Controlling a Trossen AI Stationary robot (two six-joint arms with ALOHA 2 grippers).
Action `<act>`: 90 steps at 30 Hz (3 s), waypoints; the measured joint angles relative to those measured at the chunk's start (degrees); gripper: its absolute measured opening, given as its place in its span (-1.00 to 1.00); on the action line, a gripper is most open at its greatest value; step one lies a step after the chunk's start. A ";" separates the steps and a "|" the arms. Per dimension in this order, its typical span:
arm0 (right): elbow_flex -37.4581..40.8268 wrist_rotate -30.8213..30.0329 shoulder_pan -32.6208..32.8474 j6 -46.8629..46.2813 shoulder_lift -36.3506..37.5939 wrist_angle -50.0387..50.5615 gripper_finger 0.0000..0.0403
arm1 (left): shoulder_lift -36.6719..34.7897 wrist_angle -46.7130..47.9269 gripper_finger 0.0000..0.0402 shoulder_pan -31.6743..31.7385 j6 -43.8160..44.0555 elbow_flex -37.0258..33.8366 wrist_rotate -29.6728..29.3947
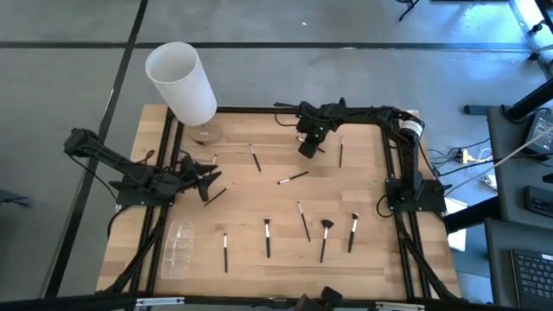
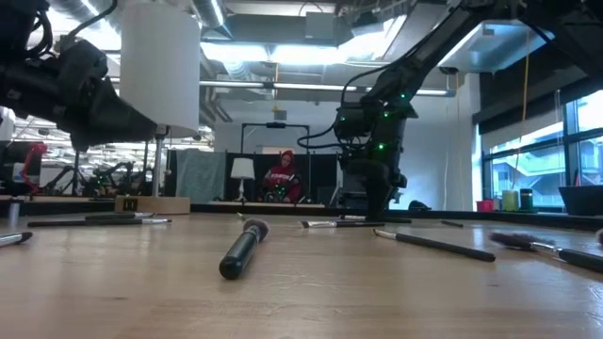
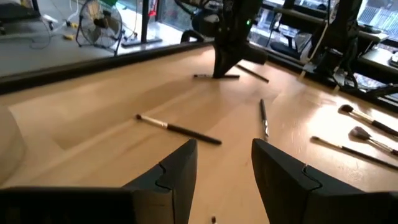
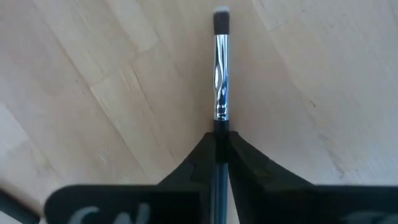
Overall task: Put items in baskets/containers
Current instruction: Put the eyeshadow brush into the transparent organizer
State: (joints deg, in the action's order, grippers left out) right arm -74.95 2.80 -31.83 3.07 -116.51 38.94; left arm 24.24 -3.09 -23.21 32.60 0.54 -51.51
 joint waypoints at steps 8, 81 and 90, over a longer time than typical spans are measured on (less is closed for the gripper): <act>5.05 7.56 0.31 -3.04 10.21 -11.41 -0.88 | 4.39 -1.06 -0.26 0.23 4.14 -0.04 -2.36; 38.50 14.89 21.51 0.46 27.00 -94.40 -0.83 | 58.30 -47.28 -0.41 23.00 -27.75 32.65 39.94; 38.48 14.70 21.51 0.42 27.00 -94.41 -0.83 | 58.30 -47.29 -0.15 23.00 -28.92 32.65 39.69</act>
State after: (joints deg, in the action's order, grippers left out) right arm -36.47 17.50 -10.33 3.48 -89.52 -55.47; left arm 82.54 -50.39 -0.21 3.68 33.19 -11.82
